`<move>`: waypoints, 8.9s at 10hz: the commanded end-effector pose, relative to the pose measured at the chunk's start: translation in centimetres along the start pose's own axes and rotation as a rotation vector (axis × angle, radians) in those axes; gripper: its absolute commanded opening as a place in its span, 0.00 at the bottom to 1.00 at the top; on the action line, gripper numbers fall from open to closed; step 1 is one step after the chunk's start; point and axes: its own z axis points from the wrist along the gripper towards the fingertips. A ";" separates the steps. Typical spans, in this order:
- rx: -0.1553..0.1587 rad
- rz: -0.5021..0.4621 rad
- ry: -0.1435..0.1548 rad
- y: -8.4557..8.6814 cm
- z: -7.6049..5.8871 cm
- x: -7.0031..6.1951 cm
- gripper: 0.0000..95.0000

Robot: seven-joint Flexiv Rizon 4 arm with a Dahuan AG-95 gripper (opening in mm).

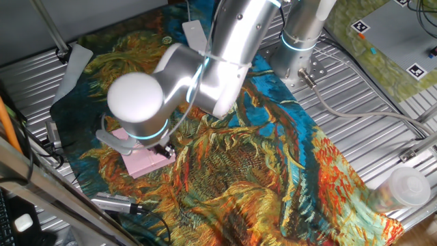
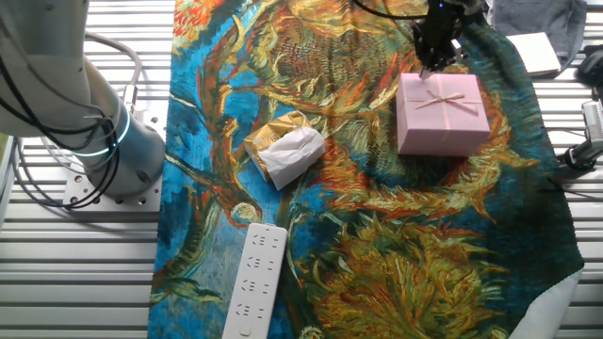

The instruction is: Slide the outer casing onto the gift box

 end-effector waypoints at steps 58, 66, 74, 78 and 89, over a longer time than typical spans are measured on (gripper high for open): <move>-0.043 -0.238 -0.119 -6.9 3.2 5.5 0.00; -0.053 -0.151 -0.088 -3.1 -2.9 4.0 0.00; -0.100 -0.065 -0.082 -0.5 -4.1 5.1 0.00; -0.116 0.023 -0.084 3.7 -4.9 6.6 0.00; -0.127 0.052 -0.086 9.5 -4.4 7.9 0.00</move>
